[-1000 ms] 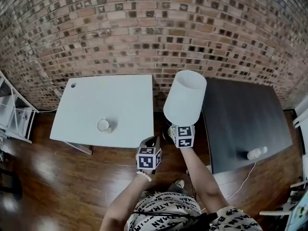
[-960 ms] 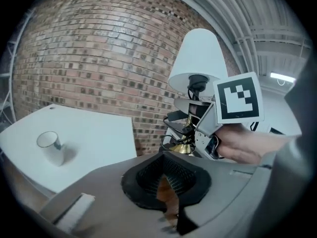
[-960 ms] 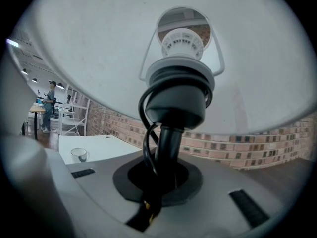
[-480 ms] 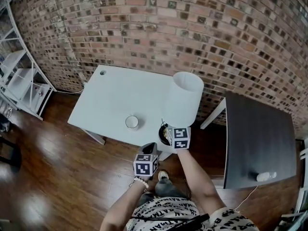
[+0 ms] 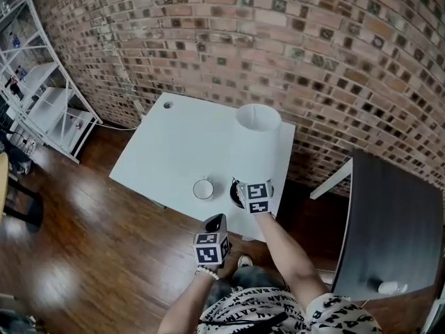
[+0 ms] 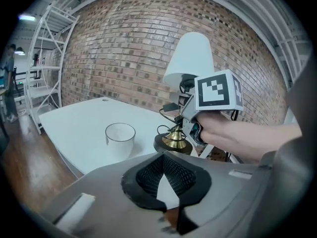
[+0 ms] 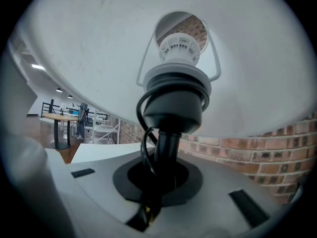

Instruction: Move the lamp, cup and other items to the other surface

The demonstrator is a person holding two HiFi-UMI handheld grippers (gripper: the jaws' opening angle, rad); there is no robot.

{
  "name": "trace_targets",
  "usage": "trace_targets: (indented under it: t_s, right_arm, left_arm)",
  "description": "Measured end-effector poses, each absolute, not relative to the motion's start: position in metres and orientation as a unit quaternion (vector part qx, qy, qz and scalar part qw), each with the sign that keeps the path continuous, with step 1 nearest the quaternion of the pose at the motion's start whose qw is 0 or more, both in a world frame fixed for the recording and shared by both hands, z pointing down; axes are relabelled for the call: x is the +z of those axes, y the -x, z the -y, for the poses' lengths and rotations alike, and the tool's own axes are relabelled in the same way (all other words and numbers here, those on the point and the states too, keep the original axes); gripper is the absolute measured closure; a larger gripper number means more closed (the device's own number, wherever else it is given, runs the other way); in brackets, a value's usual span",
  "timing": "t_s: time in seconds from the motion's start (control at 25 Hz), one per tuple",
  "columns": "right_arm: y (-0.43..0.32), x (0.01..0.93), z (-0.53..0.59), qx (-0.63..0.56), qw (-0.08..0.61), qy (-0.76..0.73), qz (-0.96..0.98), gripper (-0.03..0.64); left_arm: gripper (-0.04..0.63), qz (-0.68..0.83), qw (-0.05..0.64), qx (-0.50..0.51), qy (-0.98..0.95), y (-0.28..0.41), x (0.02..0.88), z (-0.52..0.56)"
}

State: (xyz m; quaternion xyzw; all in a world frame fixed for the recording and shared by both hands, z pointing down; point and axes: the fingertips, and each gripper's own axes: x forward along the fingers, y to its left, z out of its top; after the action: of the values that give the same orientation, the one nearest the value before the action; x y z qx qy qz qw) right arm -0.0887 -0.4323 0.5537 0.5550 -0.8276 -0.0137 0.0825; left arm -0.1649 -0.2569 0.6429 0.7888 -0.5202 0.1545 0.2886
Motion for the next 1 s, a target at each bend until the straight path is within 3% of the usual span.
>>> trace_targets:
  t_s: [0.72,1.0]
  right_arm:
    - [0.122,0.558,0.488,-0.015,0.036,-0.499,0.866,0.604]
    - [0.103,0.574,0.469,-0.005,0.018,-0.509,0.861,0.606]
  left_arm:
    - [0.594,0.557,0.316,0.163,-0.751,0.163,0.676,0.296]
    - [0.594,0.553,0.319,0.168,-0.751,0.16,0.681,0.292]
